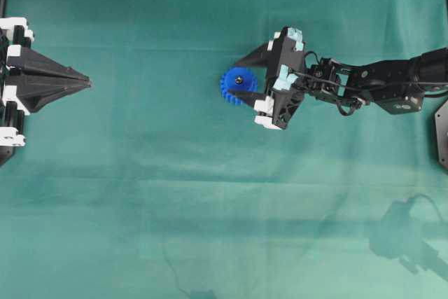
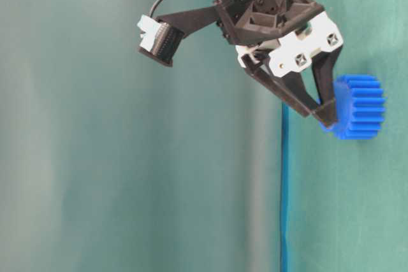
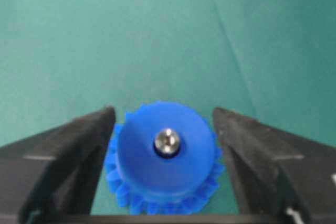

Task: Insert the shaft placed at a random location into the center hole of the small gear at another random location.
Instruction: 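Open the right gripper to release the inserted shaft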

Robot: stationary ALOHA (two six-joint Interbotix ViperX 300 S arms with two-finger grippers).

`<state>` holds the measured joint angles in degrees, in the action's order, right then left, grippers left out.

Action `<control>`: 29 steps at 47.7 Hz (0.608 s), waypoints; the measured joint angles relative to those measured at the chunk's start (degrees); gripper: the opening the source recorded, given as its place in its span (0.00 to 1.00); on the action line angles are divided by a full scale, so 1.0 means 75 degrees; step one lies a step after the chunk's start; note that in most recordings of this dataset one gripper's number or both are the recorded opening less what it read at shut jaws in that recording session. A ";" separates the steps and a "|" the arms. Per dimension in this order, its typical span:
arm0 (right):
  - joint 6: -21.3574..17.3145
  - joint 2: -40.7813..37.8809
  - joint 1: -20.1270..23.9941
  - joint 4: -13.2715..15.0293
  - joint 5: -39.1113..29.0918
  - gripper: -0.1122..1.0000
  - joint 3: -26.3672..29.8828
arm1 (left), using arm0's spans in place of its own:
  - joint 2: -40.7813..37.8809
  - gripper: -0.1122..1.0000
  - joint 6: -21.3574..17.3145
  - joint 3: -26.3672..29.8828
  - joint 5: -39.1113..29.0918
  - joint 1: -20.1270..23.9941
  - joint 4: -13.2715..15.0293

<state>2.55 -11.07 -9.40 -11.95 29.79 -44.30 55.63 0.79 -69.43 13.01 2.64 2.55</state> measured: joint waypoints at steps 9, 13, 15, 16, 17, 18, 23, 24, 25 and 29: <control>0.0000 0.0715 0.0012 -0.0012 -0.0340 0.85 0.0023 | 0.0023 0.10 0.0000 -0.0012 0.0000 -0.0012 0.0000; 0.0047 0.1125 0.0012 0.0000 -0.0551 0.85 0.0023 | 0.0047 0.10 0.0000 0.0000 -0.0012 -0.0012 0.0000; 0.0070 0.1324 0.0012 0.0000 -0.0680 0.85 0.0023 | 0.0059 0.10 0.0012 -0.0012 0.0000 -0.0012 0.0000; 0.0082 0.1418 0.0012 -0.0012 -0.0738 0.85 0.0023 | 0.0070 0.10 0.0000 0.0000 -0.0012 -0.0012 0.0000; 0.0082 0.1512 0.0012 0.0000 -0.0809 0.85 0.0023 | 0.0070 0.10 0.0000 0.0000 -0.0012 -0.0012 0.0000; 0.0082 0.1605 0.0012 0.0000 -0.0867 0.85 0.0023 | 0.0082 0.10 0.0000 0.0000 -0.0012 -0.0012 0.0000; 0.0094 0.1969 0.0012 0.0012 -0.1160 0.85 0.0023 | 0.0094 0.10 0.0000 0.0000 -0.0012 -0.0012 0.0000; 0.0094 0.2016 0.0012 0.0012 -0.1195 0.85 0.0023 | 0.0105 0.10 0.0000 0.0000 -0.0012 -0.0012 0.0000; 0.0094 0.2062 0.0012 0.0012 -0.1219 0.85 0.0012 | 0.0094 0.10 0.0000 0.0000 -0.0012 -0.0012 0.0000; 0.0094 0.2227 0.0023 0.0012 -0.1289 0.85 -0.0129 | 0.0105 0.10 0.0000 0.0000 -0.0012 -0.0012 -0.0012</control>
<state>3.25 5.63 -9.23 -11.87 20.13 -45.26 56.43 0.79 -69.43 12.92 2.55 2.46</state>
